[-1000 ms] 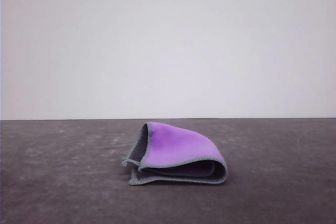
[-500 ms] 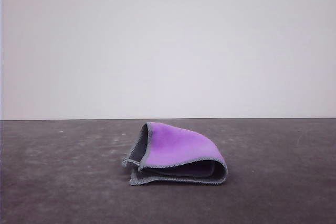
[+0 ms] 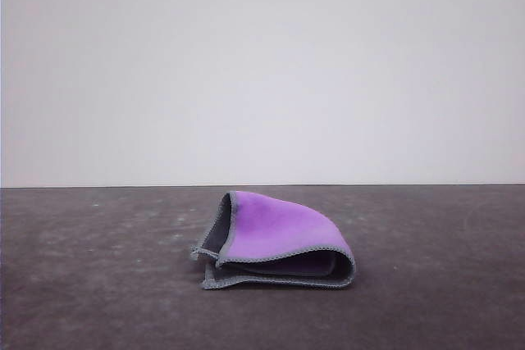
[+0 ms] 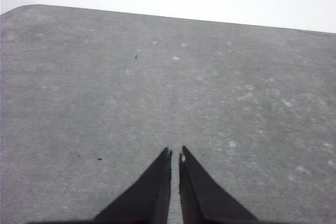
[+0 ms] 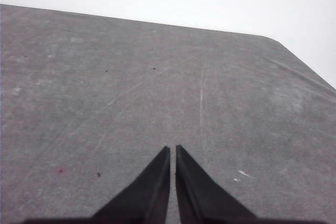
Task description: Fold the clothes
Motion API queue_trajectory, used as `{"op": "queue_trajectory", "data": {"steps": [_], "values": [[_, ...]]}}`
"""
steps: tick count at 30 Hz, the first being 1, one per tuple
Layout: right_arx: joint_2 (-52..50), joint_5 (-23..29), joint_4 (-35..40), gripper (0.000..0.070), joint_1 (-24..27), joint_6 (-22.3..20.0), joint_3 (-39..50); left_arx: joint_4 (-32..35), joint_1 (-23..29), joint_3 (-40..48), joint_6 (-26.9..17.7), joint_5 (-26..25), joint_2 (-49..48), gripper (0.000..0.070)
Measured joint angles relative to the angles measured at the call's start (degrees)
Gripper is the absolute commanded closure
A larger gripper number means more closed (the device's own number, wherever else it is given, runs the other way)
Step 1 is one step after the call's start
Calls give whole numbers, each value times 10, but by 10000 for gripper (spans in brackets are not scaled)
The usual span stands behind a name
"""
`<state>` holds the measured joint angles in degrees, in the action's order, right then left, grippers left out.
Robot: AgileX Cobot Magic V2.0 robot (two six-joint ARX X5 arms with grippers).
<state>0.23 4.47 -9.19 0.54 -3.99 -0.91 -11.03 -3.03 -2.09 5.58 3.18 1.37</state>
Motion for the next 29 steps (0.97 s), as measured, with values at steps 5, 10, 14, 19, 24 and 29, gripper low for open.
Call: {"op": "queue_trajectory", "data": {"steps": [5, 10, 14, 19, 24, 29], "values": [[0, 0, 0, 684, 0, 0, 0, 0, 0, 0, 0, 0, 0, 683], [0, 0, 0, 684, 0, 0, 0, 0, 0, 0, 0, 0, 0, 683], [0, 0, 0, 684, 0, 0, 0, 0, 0, 0, 0, 0, 0, 683], [0, 0, 0, 684, 0, 0, 0, 0, 0, 0, 0, 0, 0, 683], [0, 0, 0, 684, 0, 0, 0, 0, 0, 0, 0, 0, 0, 683], [0, 0, 0, 684, 0, 0, 0, 0, 0, 0, 0, 0, 0, 683]]}}
